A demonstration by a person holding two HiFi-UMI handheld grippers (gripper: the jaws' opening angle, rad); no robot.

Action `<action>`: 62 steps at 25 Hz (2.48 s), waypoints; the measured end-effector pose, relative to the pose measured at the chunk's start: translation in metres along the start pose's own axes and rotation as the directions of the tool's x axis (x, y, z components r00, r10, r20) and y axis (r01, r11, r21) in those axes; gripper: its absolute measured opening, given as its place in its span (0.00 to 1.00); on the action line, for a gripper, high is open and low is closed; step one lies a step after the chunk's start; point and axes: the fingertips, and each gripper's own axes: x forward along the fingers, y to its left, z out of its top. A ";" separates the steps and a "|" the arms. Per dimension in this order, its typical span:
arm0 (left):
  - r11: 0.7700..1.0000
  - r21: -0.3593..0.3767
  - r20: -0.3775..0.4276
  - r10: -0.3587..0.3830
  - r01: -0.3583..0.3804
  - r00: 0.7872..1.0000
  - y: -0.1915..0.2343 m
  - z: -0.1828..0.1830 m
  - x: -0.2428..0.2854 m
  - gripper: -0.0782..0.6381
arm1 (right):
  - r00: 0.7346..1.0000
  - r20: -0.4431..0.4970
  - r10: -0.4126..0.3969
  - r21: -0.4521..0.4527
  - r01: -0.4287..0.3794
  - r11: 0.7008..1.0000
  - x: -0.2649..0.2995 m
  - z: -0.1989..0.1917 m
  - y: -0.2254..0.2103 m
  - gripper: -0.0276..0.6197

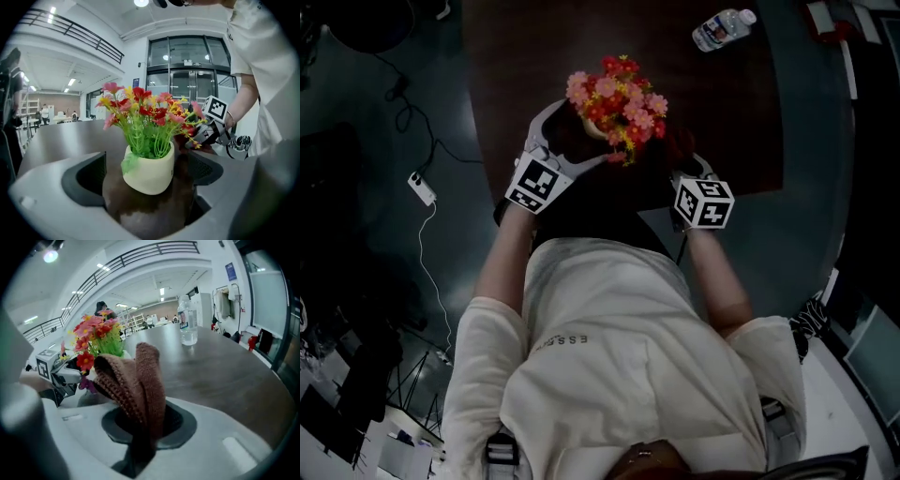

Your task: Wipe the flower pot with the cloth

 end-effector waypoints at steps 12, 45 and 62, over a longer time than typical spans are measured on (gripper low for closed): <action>0.952 0.093 -0.118 -0.279 0.291 0.953 -0.015 -0.012 0.051 0.91 | 1.000 -0.017 0.014 -0.006 -0.014 1.000 0.011 0.022 -0.025 0.12; 0.981 -0.191 0.017 0.046 -0.042 0.999 -0.005 0.125 0.031 0.90 | 0.945 0.079 0.318 -0.289 -0.283 0.914 -0.001 0.117 0.054 0.12; 0.954 -0.280 0.091 0.142 -0.111 0.986 -0.001 0.184 0.020 0.90 | 0.832 0.099 0.546 -0.456 -0.450 0.768 -0.042 0.120 0.145 0.12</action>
